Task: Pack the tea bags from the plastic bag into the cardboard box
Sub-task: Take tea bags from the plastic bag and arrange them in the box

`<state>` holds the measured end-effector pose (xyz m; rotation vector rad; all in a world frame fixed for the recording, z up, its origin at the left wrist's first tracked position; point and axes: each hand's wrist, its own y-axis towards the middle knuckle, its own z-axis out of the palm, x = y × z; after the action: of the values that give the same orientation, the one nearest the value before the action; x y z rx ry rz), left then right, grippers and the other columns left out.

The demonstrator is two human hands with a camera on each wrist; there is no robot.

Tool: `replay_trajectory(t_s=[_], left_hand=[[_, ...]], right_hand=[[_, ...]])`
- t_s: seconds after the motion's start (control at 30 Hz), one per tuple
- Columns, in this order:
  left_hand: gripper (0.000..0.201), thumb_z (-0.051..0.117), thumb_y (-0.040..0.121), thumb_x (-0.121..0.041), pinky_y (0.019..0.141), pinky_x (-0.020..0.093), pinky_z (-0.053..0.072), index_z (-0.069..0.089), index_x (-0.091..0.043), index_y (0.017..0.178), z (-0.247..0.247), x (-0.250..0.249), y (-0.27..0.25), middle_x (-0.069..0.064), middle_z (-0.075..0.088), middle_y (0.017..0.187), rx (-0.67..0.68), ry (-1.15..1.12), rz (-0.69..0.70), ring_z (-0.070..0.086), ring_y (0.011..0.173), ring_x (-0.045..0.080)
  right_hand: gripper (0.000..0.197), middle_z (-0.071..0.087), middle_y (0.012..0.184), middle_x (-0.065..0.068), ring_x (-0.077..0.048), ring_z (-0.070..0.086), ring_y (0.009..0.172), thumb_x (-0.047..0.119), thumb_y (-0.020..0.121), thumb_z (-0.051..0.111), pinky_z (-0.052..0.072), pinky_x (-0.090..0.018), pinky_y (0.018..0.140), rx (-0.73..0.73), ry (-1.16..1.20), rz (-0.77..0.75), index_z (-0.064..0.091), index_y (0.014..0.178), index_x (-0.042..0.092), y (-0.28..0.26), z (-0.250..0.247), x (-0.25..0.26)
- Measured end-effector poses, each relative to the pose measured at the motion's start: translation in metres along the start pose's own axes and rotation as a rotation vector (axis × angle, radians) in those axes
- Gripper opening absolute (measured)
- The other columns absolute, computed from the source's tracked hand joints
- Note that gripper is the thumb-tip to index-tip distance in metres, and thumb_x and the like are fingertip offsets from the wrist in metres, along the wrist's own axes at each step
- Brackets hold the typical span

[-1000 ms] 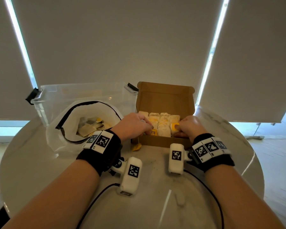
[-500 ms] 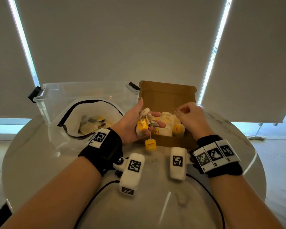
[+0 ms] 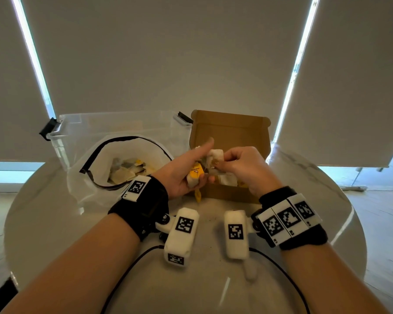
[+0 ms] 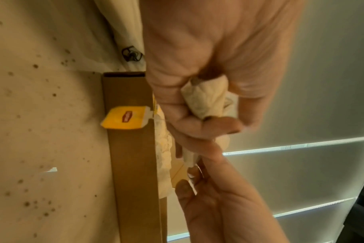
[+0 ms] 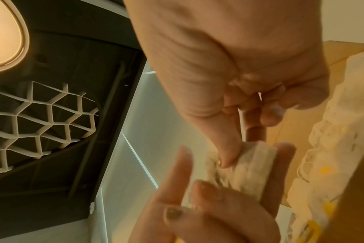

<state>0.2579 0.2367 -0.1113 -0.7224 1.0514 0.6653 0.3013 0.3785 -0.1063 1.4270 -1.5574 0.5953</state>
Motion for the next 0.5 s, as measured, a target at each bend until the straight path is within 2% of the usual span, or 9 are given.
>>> replay_trajectory(t_s=[0.07, 0.13, 0.23, 0.33, 0.5], left_hand=[[0.034, 0.055, 0.093, -0.033, 0.036, 0.014, 0.044, 0.054, -0.008, 0.116, -0.001, 0.002, 0.003, 0.011, 0.065, 0.081, -0.050, 0.005, 0.022, 0.057, 0.049, 0.011], [0.031, 0.051, 0.096, -0.024, 0.037, 0.015, 0.044, 0.052, -0.007, 0.122, -0.002, 0.004, 0.006, 0.013, 0.062, 0.087, -0.079, 0.006, 0.055, 0.057, 0.052, 0.011], [0.022, 0.048, 0.098, -0.023, 0.038, 0.015, 0.045, 0.055, -0.007, 0.112, -0.002, 0.003, 0.007, 0.015, 0.063, 0.090, -0.124, -0.037, 0.086, 0.059, 0.053, 0.011], [0.022, 0.045, 0.099, -0.022, 0.039, 0.016, 0.045, 0.056, -0.007, 0.111, -0.003, 0.002, 0.008, 0.012, 0.067, 0.084, -0.149, -0.051, 0.130, 0.058, 0.050, 0.011], [0.019, 0.045, 0.099, -0.021, 0.040, 0.017, 0.046, 0.058, -0.008, 0.105, -0.005, 0.003, 0.010, 0.008, 0.069, 0.076, -0.181, -0.052, 0.154, 0.054, 0.049, 0.011]], right_hand=[[0.006, 0.061, 0.075, 0.006, -0.002, 0.055, 0.068, 0.014, 0.083, 0.069, 0.039, -0.012, 0.056, -0.024, 0.003, -0.002, 0.066, 0.078, 0.013, 0.000, -0.003, -0.001], [0.008, 0.060, 0.072, 0.006, -0.001, 0.053, 0.062, 0.016, 0.082, 0.070, 0.039, -0.009, 0.051, -0.030, 0.014, 0.011, 0.066, 0.077, 0.012, 0.000, -0.006, -0.001], [0.009, 0.059, 0.068, 0.003, -0.003, 0.050, 0.056, 0.019, 0.081, 0.072, 0.040, -0.013, 0.048, -0.062, 0.069, 0.069, 0.067, 0.078, 0.012, 0.002, -0.010, -0.002], [0.007, 0.062, 0.068, 0.000, -0.003, 0.052, 0.050, 0.016, 0.082, 0.070, 0.045, -0.014, 0.046, -0.078, 0.136, 0.132, 0.065, 0.081, 0.012, 0.004, -0.015, -0.004], [0.004, 0.065, 0.074, -0.008, -0.011, 0.059, 0.055, 0.006, 0.085, 0.066, 0.051, -0.020, 0.052, -0.138, 0.249, 0.194, 0.062, 0.085, 0.009, 0.008, -0.027, -0.009]])
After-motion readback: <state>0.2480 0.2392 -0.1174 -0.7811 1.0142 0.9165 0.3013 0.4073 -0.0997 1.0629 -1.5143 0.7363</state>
